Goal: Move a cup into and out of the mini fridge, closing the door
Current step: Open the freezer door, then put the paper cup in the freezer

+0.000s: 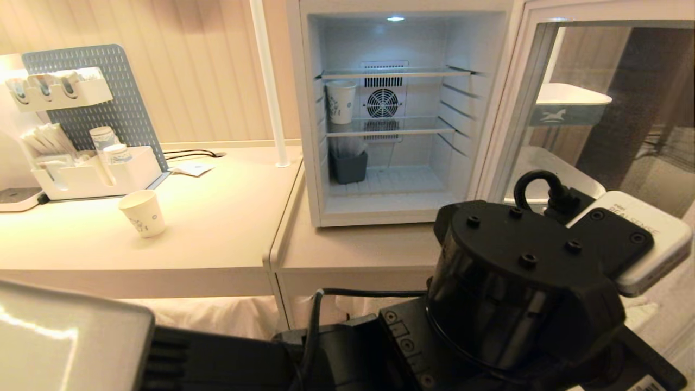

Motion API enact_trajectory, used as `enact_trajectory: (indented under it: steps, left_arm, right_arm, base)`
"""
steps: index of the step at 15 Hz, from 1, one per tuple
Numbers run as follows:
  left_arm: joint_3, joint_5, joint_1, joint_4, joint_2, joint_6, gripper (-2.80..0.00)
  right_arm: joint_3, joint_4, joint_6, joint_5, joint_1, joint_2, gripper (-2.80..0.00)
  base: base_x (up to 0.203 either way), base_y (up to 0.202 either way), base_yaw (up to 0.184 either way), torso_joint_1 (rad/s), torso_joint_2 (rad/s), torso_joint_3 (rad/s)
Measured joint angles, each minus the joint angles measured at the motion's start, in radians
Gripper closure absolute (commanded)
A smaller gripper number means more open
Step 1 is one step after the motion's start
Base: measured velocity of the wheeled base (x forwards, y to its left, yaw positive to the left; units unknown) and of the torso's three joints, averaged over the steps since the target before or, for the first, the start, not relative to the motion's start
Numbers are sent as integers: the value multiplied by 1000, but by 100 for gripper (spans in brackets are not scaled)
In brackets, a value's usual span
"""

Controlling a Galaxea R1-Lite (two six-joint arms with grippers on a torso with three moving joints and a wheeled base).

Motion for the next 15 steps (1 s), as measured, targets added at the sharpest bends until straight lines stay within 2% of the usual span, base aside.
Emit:
enact_trajectory:
  steps: [3,5,8,10,12,13,15]
  left_arm:
    - [21,17,82,7,-14,4,0]
    - [55,23,175,17,-50,20,0]
    - [144,27,358,61,-139,42,0]
    - [190,28,468,167,-238,42,0]
    - [248,33,564,332,-365,40,0]
    - [306,37,609,401,-435,41,0]
    - [453,41,712,461,-598,46,0]
  right_arm:
    - [0,-1,0,0,0,0,0]
    - [0,0,0,0,0,0,0]
    - [0,0,0,0,0,0,0]
    - [0,0,0,0,0,0,0]
    - [0,0,0,0,0,0,0]
    - [0,0,0,0,0,0,0]
    - [0,0,0,0,0,0,0]
  base:
    - [0,0,0,0,0,0]
    - [0,0,0,0,0,0]
    - [0,0,0,0,0,0]
    - [0,0,0,0,0,0]
    - [0,0,0,0,0,0]
    - [0,0,0,0,0,0]
    - [0,0,0,0,0,0]
